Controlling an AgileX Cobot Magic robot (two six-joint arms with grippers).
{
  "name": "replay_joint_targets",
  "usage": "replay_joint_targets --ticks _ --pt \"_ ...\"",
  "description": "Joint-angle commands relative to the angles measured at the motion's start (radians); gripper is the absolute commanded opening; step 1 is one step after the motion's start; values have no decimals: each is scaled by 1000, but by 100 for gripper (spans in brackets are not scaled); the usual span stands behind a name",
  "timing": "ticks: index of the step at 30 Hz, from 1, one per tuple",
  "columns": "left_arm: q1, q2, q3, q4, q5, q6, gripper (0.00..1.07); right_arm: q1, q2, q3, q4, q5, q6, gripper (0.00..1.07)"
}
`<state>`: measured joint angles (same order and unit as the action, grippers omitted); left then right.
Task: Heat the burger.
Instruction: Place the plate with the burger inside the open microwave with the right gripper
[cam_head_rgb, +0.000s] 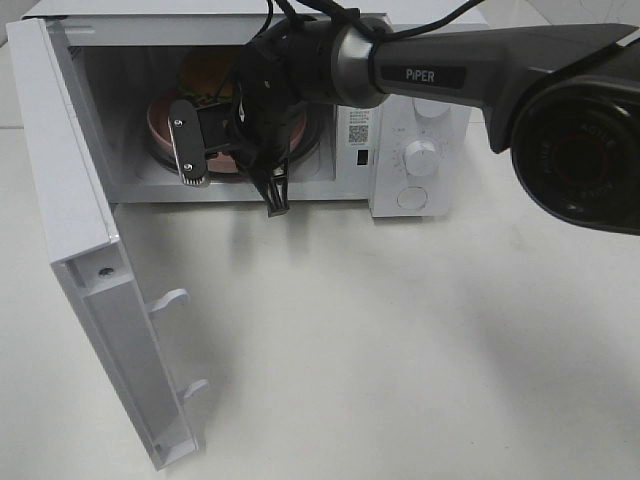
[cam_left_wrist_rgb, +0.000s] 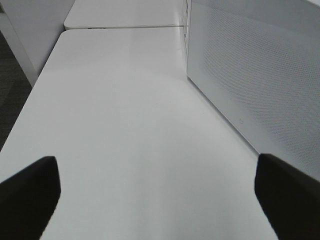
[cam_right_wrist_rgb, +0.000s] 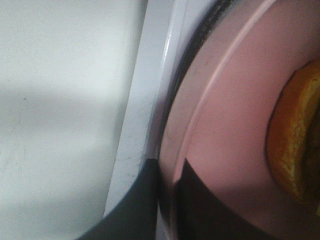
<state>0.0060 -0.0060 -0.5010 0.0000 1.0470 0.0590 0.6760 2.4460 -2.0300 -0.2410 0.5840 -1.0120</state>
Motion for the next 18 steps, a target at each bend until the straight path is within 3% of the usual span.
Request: replay_joint_targets --ticks 1,18 --pt "-2 -20 2 7 -12 1 98 -2 -14 -17 -11 -32 4 6" --pt "-2 -20 2 7 -12 1 98 -2 -14 -17 7 -22 37 44"
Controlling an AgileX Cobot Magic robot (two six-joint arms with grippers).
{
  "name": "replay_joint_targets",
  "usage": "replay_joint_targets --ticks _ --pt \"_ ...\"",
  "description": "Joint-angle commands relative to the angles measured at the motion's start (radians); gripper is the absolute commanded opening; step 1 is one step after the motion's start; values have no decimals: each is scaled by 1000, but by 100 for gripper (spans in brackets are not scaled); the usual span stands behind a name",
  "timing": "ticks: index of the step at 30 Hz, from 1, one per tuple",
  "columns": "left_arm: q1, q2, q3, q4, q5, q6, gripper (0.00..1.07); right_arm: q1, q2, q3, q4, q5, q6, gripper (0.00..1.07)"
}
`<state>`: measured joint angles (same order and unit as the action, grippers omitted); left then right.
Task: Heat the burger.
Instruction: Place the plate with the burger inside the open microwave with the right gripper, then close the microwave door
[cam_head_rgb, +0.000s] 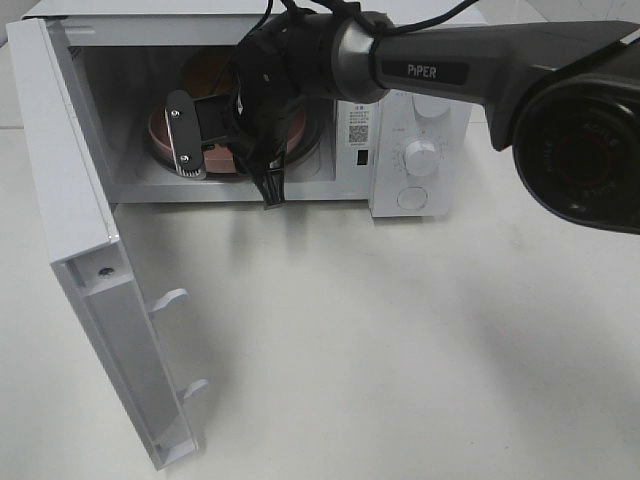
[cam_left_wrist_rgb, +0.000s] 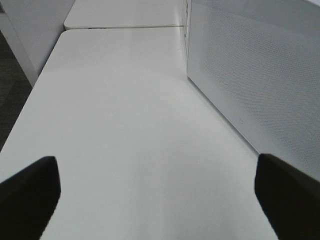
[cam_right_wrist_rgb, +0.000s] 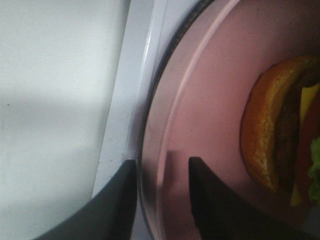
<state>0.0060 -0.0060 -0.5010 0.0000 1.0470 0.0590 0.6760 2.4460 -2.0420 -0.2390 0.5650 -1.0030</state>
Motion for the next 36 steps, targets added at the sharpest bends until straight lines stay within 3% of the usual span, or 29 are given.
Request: replay_joint_targets --ticks 1,10,15,36 --pt "-2 -20 2 7 -12 1 98 -2 -14 -5 5 -3 33 47" --pt "-2 -20 2 7 -12 1 98 -2 -19 -4 10 -6 41 65" --pt "-2 -20 2 6 -12 2 98 -2 -66 86 13 -84 41 76" --pt "-2 -20 2 6 -12 2 98 1 -307 472 -3 -279 42 76"
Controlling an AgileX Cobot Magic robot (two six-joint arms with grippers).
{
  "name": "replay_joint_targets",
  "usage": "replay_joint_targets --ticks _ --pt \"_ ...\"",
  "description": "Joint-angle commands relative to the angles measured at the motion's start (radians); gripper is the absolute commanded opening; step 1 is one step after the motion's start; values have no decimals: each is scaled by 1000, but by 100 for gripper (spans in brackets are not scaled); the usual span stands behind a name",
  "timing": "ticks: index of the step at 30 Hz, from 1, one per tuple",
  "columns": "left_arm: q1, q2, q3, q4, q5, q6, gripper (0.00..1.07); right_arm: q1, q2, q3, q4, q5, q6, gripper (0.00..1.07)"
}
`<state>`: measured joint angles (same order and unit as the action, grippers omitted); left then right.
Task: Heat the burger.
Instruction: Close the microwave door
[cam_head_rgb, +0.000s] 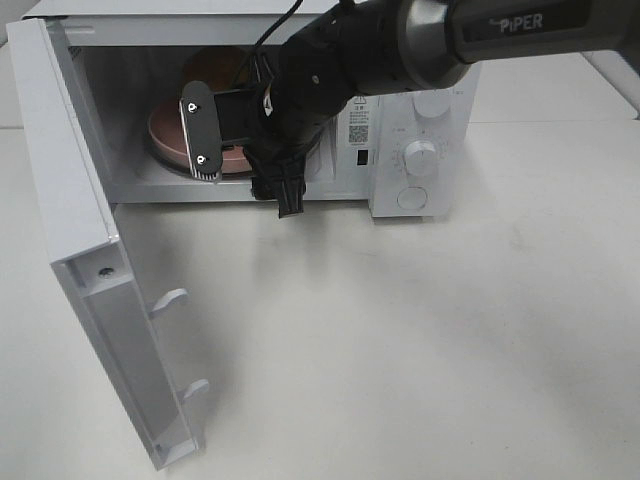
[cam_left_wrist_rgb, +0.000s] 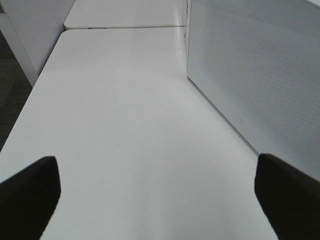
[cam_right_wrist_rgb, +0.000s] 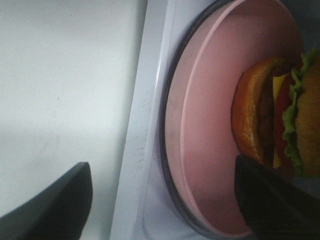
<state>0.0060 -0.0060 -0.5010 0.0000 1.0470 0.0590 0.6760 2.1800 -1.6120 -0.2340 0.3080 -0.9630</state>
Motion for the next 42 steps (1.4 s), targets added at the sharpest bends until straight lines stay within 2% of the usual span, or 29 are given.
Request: replay_joint_targets --ticks 1,10,12,18,20,37,42 --pt "-2 -20 2 6 -12 2 98 1 -51 57 -8 -28 2 76" --pt "-2 -20 2 6 -12 2 98 1 -158 198 -8 -102 60 76" --pt "-2 -20 2 6 -12 2 98 1 -215 273 -8 -128 72 76" --pt "-2 -20 2 6 -12 2 98 1 -270 339 -8 -147 87 76" --pt "-2 -20 2 6 -12 2 98 1 -322 405 -8 -154 90 76" --pt "-2 -20 2 6 -12 2 98 1 -545 606 -4 -151 300 76" --pt "-2 -20 2 6 -12 2 98 1 -641 672 -4 -141 441 76"
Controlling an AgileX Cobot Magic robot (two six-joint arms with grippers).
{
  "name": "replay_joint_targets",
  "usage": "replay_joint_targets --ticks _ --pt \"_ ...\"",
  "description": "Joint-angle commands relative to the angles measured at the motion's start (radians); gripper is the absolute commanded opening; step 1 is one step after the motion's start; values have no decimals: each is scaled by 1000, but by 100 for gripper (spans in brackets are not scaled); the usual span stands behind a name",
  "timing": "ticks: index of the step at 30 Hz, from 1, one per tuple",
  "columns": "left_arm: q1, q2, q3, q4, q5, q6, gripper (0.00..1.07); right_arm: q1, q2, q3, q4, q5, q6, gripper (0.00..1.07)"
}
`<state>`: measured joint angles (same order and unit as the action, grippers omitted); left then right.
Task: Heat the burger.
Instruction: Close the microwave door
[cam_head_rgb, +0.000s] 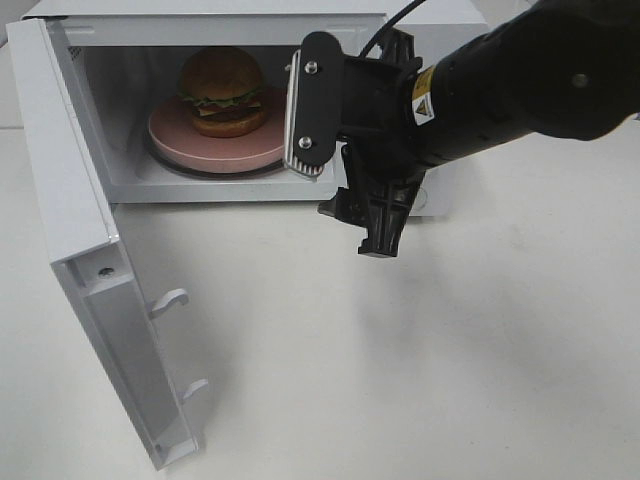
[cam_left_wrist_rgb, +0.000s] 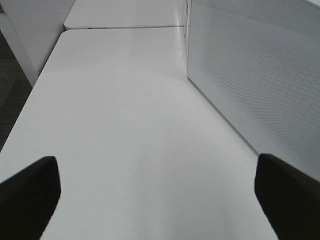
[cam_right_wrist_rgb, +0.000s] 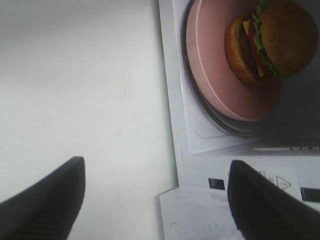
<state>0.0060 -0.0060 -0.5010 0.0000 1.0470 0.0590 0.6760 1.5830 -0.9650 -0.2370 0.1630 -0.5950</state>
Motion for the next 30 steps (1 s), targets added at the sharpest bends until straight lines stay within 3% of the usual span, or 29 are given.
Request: replay_joint_targets --ticks 1,15,30 --pt "-2 -20 2 6 -12 2 98 1 -44 25 -1 4 73 76" --pt "-2 -20 2 6 -12 2 98 1 -292 71 -1 348 523 76" --pt "-2 -20 2 6 -12 2 98 1 -478 71 18 775 664 76"
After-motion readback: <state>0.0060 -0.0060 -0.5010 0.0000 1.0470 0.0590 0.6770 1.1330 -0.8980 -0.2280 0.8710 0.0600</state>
